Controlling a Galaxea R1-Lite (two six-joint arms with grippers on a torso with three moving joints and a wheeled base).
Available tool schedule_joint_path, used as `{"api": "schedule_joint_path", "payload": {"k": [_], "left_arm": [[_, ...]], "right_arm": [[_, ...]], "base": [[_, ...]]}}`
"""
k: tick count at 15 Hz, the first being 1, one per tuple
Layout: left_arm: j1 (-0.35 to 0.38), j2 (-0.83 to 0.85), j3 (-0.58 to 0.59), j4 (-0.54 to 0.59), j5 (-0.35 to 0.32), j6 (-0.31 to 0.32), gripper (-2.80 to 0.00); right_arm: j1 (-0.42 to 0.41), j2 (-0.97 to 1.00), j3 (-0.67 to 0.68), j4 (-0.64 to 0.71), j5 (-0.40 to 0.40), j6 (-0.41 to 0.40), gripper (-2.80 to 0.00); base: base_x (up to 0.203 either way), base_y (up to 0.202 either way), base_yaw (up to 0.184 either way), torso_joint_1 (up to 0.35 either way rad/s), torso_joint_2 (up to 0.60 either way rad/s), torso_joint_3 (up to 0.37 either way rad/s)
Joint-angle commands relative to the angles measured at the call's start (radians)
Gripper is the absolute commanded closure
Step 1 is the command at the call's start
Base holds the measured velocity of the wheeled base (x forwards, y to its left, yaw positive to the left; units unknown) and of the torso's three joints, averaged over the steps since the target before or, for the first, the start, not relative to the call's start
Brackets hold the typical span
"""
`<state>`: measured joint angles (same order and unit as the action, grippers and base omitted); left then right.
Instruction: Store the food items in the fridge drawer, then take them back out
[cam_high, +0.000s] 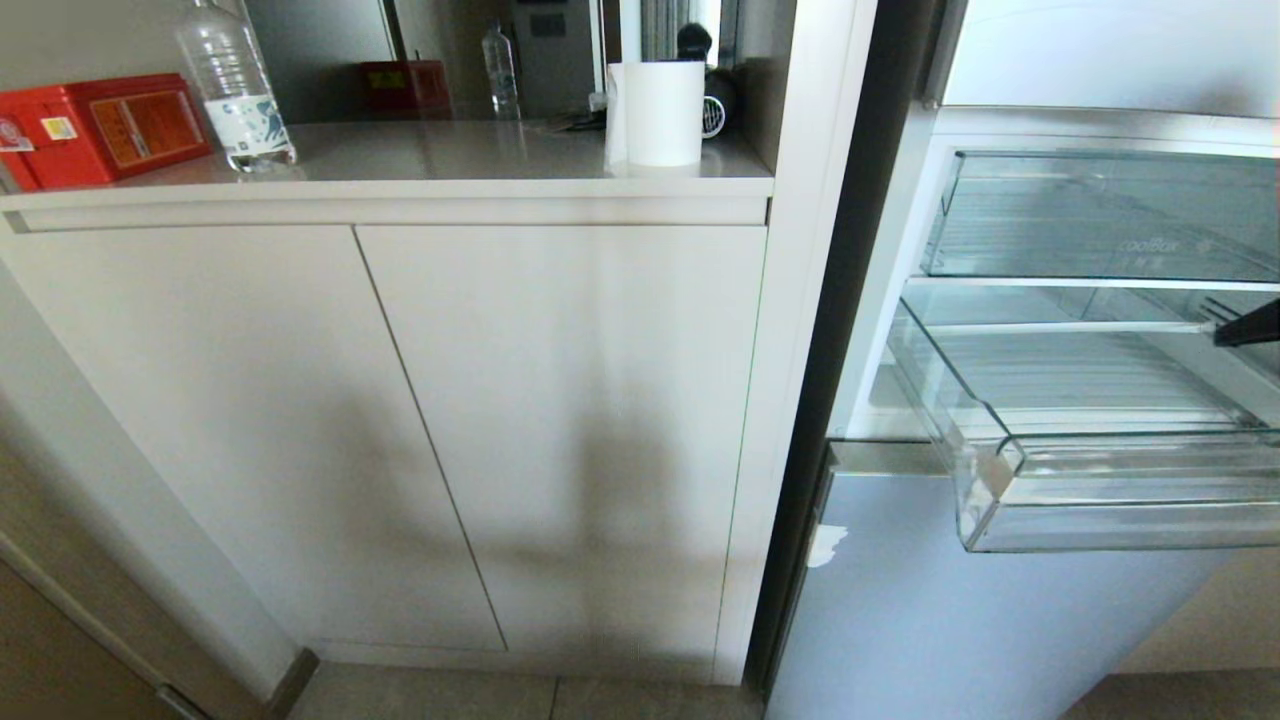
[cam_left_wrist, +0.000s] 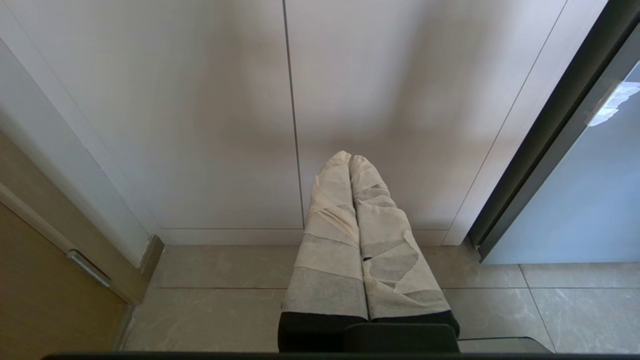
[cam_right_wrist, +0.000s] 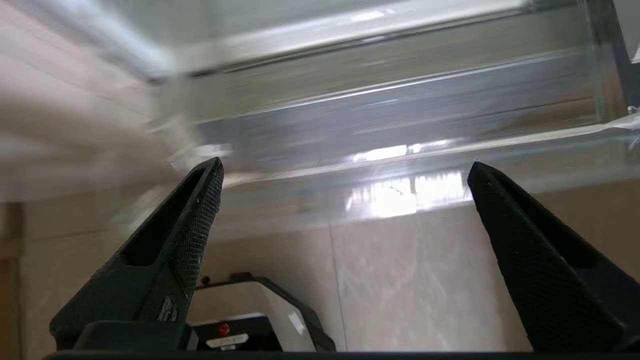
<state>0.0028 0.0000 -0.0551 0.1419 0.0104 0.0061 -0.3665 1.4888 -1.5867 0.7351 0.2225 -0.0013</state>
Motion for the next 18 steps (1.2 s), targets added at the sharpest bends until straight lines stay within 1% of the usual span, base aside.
{"api": "schedule_joint_path", "payload": {"k": [1, 6, 9, 11, 13, 14, 15, 17, 18], "left_arm": [[0.0, 0.002, 0.0, 0.001, 0.0, 0.0, 0.0], [0.0, 0.002, 0.0, 0.001, 0.0, 0.0, 0.0], [0.0, 0.002, 0.0, 0.001, 0.0, 0.0, 0.0], [0.0, 0.002, 0.0, 0.001, 0.0, 0.0, 0.0], [0.0, 0.002, 0.0, 0.001, 0.0, 0.0, 0.0], [0.0, 0.002, 0.0, 0.001, 0.0, 0.0, 0.0], [0.0, 0.002, 0.0, 0.001, 0.0, 0.0, 0.0], [0.0, 0.002, 0.0, 0.001, 0.0, 0.0, 0.0], [0.0, 0.002, 0.0, 0.001, 0.0, 0.0, 0.0]], "right_arm": [[-0.015, -0.237, 0.108, 0.002, 0.033, -0.004, -2.8], [-0.023, -0.612, 0.394, -0.021, 0.08, -0.008, -2.8], [-0.023, -0.847, 0.626, -0.125, 0.088, -0.011, -2.8], [-0.023, -0.996, 0.729, -0.183, 0.088, -0.014, -2.8], [-0.014, -1.111, 0.818, -0.209, 0.082, -0.015, -2.8], [0.012, -1.159, 0.862, -0.215, 0.064, -0.014, -2.8], [0.074, -1.19, 0.897, -0.218, 0.026, -0.013, -2.8], [0.15, -1.211, 0.972, -0.232, -0.062, -0.001, -2.8], [0.175, -1.212, 1.002, -0.286, -0.071, -0.006, -2.8]], "base": [[0.0, 0.0, 0.0, 0.0, 0.0, 0.0], [0.0, 0.0, 0.0, 0.0, 0.0, 0.0], [0.0, 0.0, 0.0, 0.0, 0.0, 0.0], [0.0, 0.0, 0.0, 0.0, 0.0, 0.0], [0.0, 0.0, 0.0, 0.0, 0.0, 0.0], [0.0, 0.0, 0.0, 0.0, 0.0, 0.0], [0.0, 0.0, 0.0, 0.0, 0.0, 0.0], [0.0, 0.0, 0.0, 0.0, 0.0, 0.0], [0.0, 0.0, 0.0, 0.0, 0.0, 0.0]]}}
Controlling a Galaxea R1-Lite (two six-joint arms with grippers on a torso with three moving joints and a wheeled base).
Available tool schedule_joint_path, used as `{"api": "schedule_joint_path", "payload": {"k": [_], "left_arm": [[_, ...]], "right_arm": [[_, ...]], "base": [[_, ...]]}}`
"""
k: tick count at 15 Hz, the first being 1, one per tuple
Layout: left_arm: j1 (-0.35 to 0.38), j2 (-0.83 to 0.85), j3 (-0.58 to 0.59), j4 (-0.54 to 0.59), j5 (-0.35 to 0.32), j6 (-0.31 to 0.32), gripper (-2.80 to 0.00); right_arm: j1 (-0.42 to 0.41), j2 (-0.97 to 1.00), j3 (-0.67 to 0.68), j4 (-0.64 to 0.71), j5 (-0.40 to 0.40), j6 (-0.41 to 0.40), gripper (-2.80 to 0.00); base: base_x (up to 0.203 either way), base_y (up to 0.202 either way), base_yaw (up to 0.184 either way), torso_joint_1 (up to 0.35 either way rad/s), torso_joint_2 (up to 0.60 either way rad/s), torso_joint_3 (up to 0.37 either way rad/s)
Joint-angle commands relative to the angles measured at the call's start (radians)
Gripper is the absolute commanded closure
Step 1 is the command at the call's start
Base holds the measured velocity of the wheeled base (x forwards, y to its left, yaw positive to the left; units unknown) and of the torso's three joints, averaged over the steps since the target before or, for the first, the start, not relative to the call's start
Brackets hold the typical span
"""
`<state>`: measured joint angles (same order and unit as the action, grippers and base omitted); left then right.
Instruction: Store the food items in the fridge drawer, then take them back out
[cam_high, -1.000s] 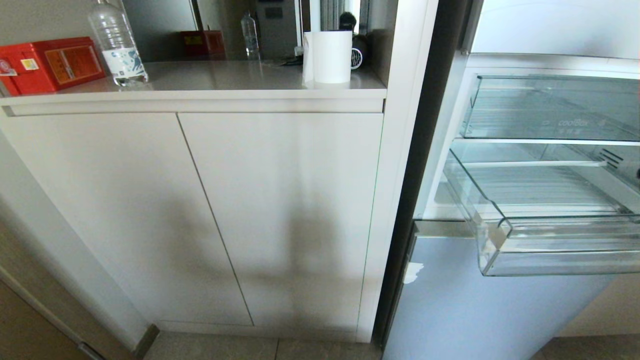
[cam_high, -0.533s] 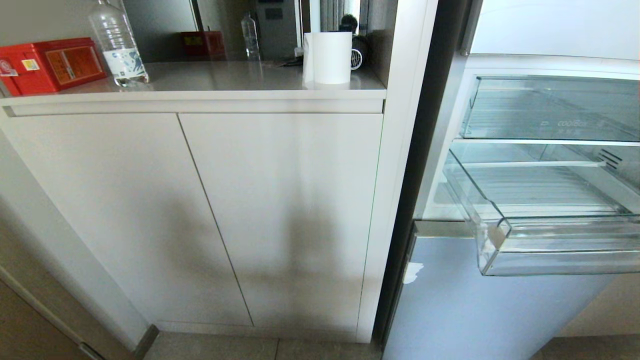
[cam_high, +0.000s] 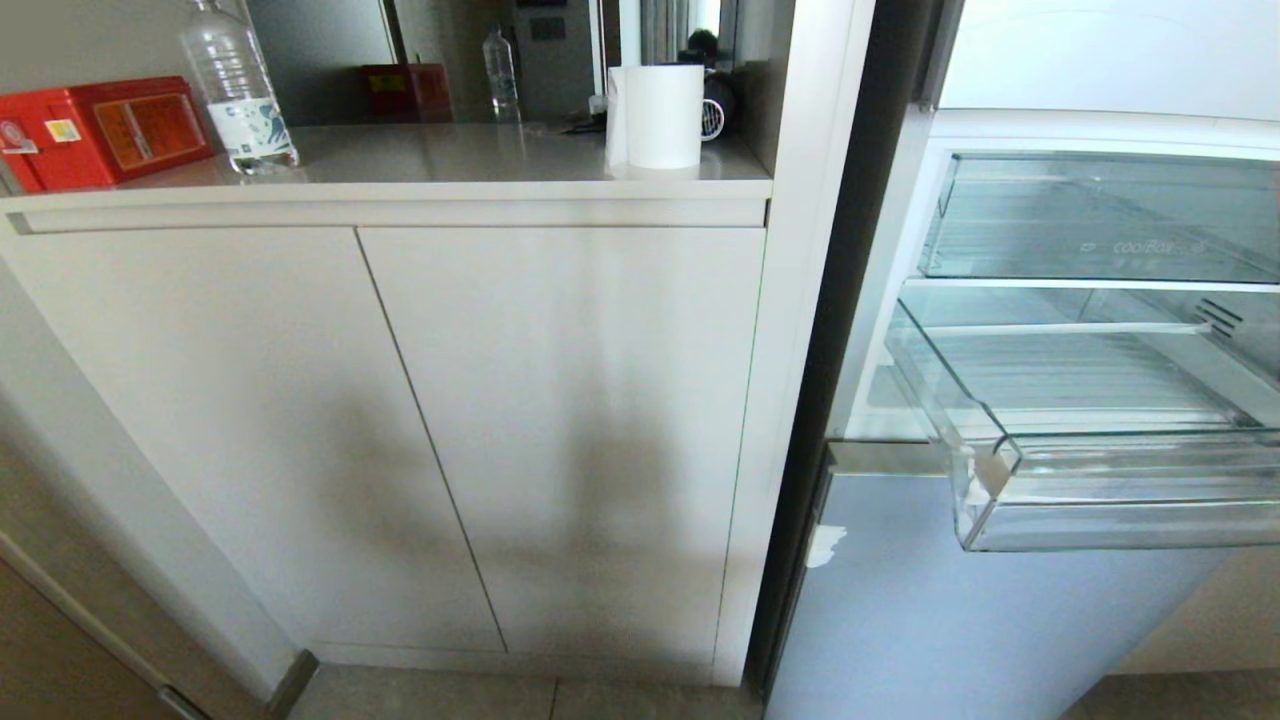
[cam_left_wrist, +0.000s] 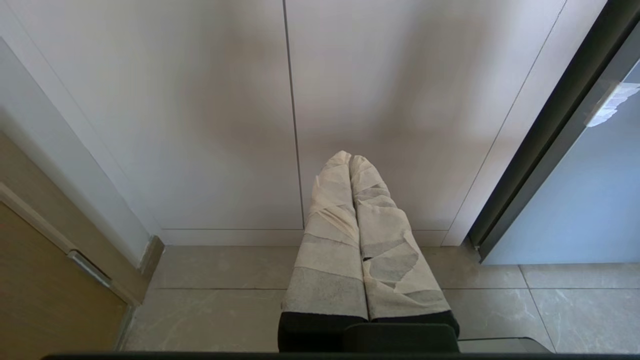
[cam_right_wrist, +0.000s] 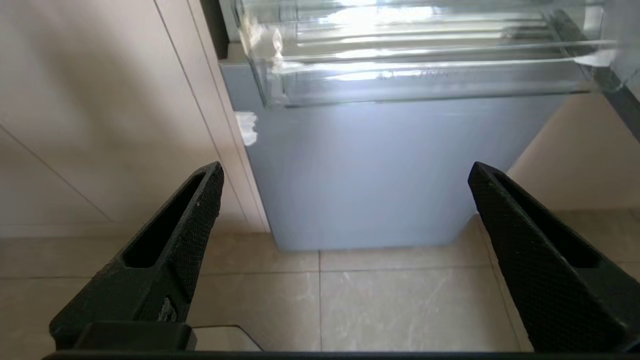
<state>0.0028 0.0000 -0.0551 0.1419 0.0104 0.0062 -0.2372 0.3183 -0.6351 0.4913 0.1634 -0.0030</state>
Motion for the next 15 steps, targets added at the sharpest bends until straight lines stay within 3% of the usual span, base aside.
{"api": "schedule_joint_path", "payload": {"k": [1, 2, 4, 8, 12, 15], "left_arm": [[0.0, 0.002, 0.0, 0.001, 0.0, 0.0, 0.0], [0.0, 0.002, 0.0, 0.001, 0.0, 0.0, 0.0], [0.0, 0.002, 0.0, 0.001, 0.0, 0.0, 0.0], [0.0, 0.002, 0.0, 0.001, 0.0, 0.0, 0.0], [0.0, 0.002, 0.0, 0.001, 0.0, 0.0, 0.0], [0.0, 0.002, 0.0, 0.001, 0.0, 0.0, 0.0]], "right_arm": [[0.081, -0.041, 0.076, -0.106, -0.018, -0.01, -2.8], [0.121, -0.041, 0.103, -0.15, -0.039, -0.014, 0.0], [0.189, -0.06, 0.156, -0.188, -0.084, -0.03, 0.0], [0.215, -0.168, 0.297, -0.26, -0.092, -0.112, 0.0], [0.224, -0.299, 0.608, -0.424, -0.095, -0.181, 0.0], [0.228, -0.318, 0.637, -0.482, -0.144, -0.076, 0.0]], "base": [[0.0, 0.0, 0.0, 0.0, 0.0, 0.0], [0.0, 0.0, 0.0, 0.0, 0.0, 0.0], [0.0, 0.0, 0.0, 0.0, 0.0, 0.0], [0.0, 0.0, 0.0, 0.0, 0.0, 0.0], [0.0, 0.0, 0.0, 0.0, 0.0, 0.0], [0.0, 0.0, 0.0, 0.0, 0.0, 0.0]]}}
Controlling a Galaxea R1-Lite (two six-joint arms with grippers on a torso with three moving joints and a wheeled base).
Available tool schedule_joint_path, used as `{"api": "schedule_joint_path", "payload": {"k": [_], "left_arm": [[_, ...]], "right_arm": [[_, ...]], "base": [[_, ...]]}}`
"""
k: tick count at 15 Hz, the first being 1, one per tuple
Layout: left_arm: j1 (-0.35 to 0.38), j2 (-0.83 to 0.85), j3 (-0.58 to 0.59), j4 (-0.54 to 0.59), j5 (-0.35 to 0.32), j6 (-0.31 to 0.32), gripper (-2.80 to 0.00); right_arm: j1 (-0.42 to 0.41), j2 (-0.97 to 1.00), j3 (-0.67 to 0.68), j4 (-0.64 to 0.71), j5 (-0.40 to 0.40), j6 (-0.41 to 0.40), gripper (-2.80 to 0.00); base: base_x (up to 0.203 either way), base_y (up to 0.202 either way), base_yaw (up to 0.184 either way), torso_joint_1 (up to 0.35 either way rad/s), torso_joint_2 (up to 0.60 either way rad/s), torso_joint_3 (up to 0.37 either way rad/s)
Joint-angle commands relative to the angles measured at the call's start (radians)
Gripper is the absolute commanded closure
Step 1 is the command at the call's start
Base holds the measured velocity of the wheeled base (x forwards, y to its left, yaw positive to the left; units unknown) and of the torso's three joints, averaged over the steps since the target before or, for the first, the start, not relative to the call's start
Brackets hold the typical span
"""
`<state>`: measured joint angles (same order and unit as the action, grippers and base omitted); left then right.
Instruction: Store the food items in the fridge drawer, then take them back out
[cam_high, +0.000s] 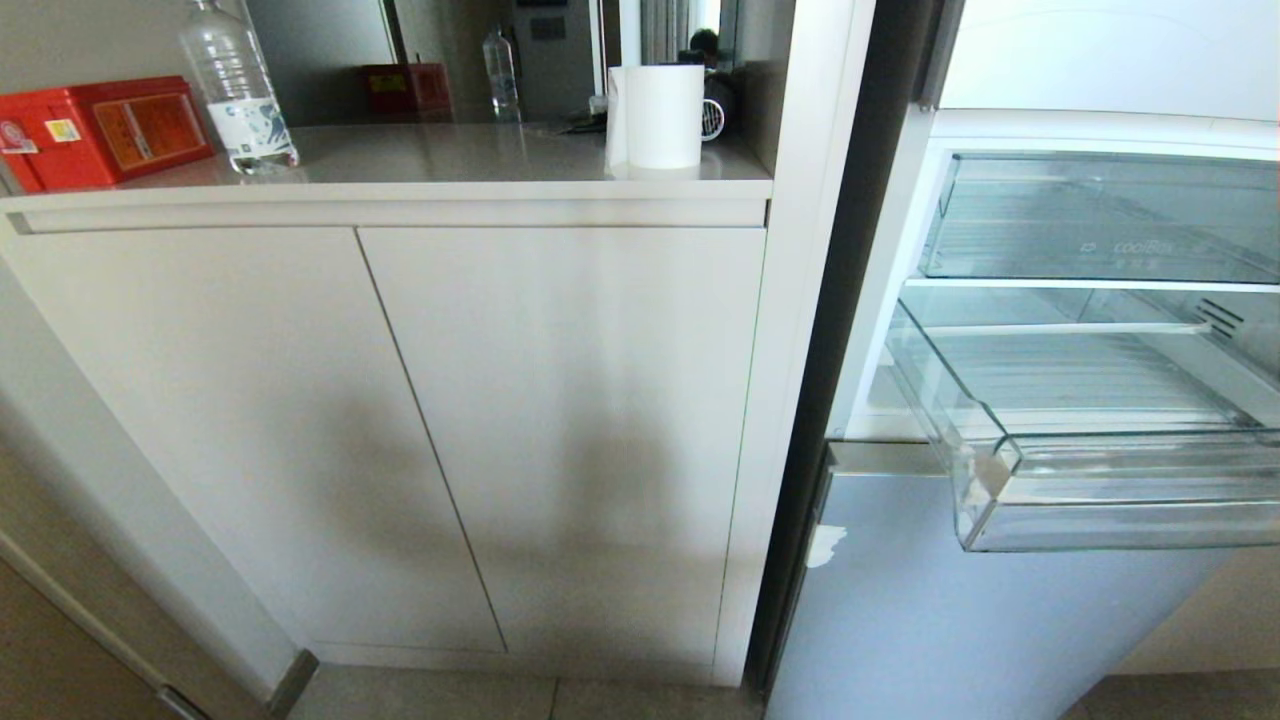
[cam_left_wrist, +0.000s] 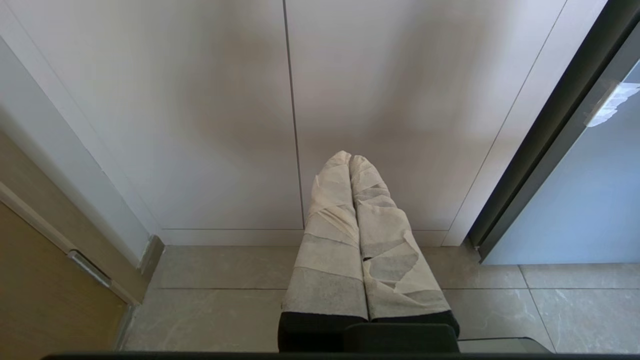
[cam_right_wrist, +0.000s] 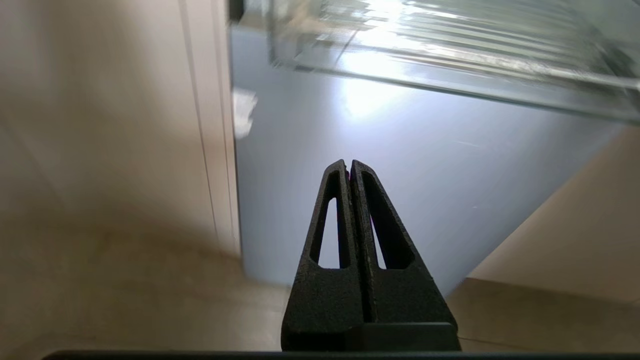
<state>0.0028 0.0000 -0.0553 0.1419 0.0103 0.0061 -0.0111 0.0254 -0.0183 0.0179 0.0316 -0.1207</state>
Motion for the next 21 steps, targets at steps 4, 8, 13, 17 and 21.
{"api": "schedule_joint_path", "payload": {"k": [4, 8, 13, 17, 21], "left_arm": [[0.0, 0.002, 0.0, 0.001, 0.0, 0.0, 0.0], [0.0, 0.002, 0.0, 0.001, 0.0, 0.0, 0.0], [0.0, 0.002, 0.0, 0.001, 0.0, 0.0, 0.0], [0.0, 0.002, 0.0, 0.001, 0.0, 0.0, 0.0], [0.0, 0.002, 0.0, 0.001, 0.0, 0.0, 0.0]], "right_arm": [[0.002, -0.025, 0.02, -0.012, -0.024, 0.078, 0.0], [0.002, -0.025, 0.018, -0.012, -0.024, 0.079, 0.0], [0.003, -0.025, 0.018, -0.013, -0.027, 0.101, 0.0], [0.002, -0.025, 0.018, -0.013, -0.027, 0.102, 0.0], [0.002, -0.025, 0.018, -0.013, -0.025, 0.105, 0.0]], "base": [[0.0, 0.0, 0.0, 0.0, 0.0, 0.0], [-0.001, 0.001, -0.069, 0.001, 0.0, 0.001], [-0.003, 0.007, -0.174, 0.002, 0.0, -0.001], [-0.002, 0.009, -0.177, 0.002, 0.0, 0.003], [-0.002, 0.008, -0.17, 0.001, 0.0, 0.002]]}}
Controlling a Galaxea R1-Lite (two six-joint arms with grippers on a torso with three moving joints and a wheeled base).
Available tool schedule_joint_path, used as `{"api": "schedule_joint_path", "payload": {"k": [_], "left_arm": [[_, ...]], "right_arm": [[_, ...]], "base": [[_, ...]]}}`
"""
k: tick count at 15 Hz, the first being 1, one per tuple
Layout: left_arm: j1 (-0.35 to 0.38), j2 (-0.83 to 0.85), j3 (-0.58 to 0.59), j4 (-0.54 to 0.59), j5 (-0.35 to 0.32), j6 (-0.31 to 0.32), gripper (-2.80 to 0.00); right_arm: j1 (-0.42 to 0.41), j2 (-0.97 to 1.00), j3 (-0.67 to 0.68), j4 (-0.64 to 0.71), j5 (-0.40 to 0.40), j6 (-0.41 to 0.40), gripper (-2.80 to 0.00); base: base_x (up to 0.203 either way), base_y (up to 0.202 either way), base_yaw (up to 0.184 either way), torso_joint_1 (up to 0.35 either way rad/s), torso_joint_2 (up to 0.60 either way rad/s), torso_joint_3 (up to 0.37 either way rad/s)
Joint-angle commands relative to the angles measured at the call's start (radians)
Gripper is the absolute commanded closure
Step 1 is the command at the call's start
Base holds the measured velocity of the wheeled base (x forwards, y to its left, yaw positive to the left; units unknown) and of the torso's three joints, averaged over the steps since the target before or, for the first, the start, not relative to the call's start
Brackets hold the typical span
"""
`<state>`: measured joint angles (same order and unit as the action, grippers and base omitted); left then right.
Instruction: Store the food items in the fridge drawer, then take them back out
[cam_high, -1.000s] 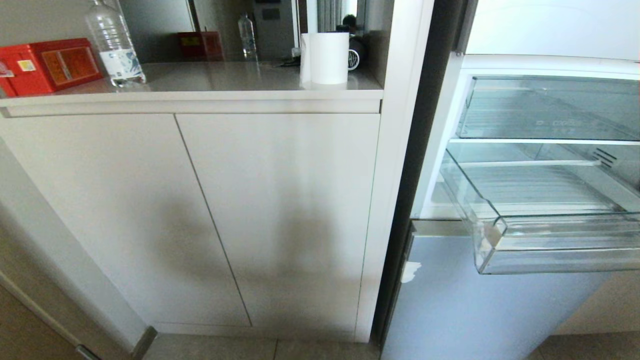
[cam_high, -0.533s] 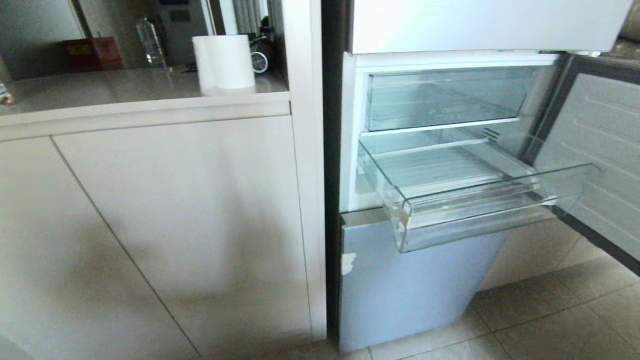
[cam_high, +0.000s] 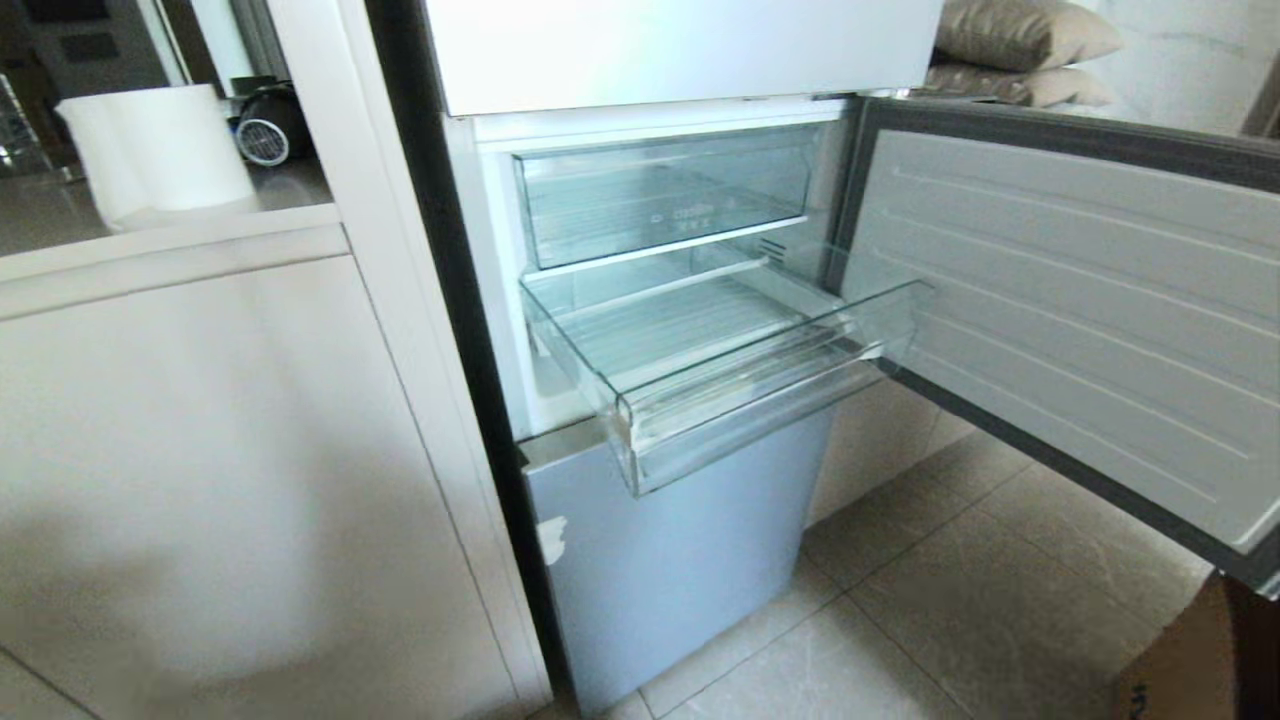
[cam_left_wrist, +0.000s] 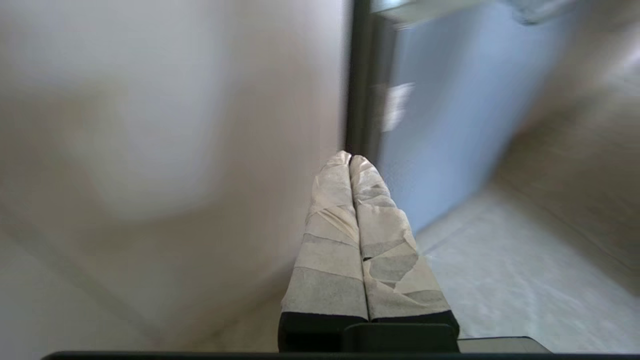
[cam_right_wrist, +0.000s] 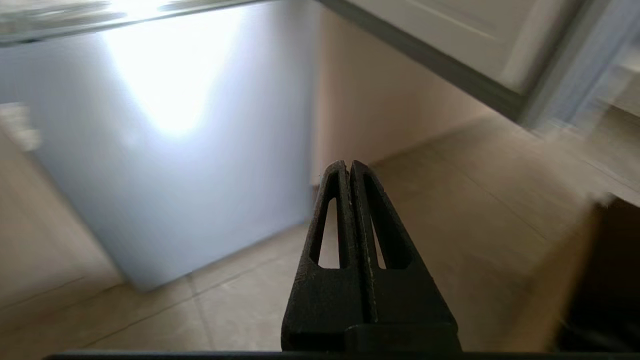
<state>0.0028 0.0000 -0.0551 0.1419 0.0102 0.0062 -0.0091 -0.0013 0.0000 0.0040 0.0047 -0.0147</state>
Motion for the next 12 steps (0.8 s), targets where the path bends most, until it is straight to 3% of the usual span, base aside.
{"api": "schedule_joint_path", "payload": {"k": [1, 4, 7, 10, 12], "left_arm": [[0.0, 0.002, 0.0, 0.001, 0.001, 0.0, 0.0], [0.0, 0.002, 0.0, 0.001, 0.001, 0.0, 0.0], [0.0, 0.002, 0.0, 0.001, 0.001, 0.0, 0.0], [0.0, 0.002, 0.0, 0.001, 0.001, 0.0, 0.0], [0.0, 0.002, 0.0, 0.001, 0.001, 0.0, 0.0]], "right_arm": [[0.001, 0.001, 0.0, 0.001, 0.001, -0.002, 0.0], [0.0, 0.064, -0.058, 0.006, -0.05, 0.024, 0.0], [-0.027, 0.241, -0.233, 0.008, -0.181, 0.212, 0.0], [-0.295, 0.501, -0.346, -0.013, -0.217, 0.31, 0.0], [-0.49, 0.642, -0.379, -0.083, -0.173, 0.341, 0.0]], "base": [[0.003, 0.008, -0.128, 0.002, 0.01, 0.0], [-0.001, 0.002, -0.026, -0.001, 0.0, 0.002], [0.0, 0.0, 0.0, 0.0, 0.0, 0.0], [0.0, 0.0, 0.0, 0.0, 0.0, 0.0], [0.0, 0.0, 0.0, 0.0, 0.0, 0.0]]}}
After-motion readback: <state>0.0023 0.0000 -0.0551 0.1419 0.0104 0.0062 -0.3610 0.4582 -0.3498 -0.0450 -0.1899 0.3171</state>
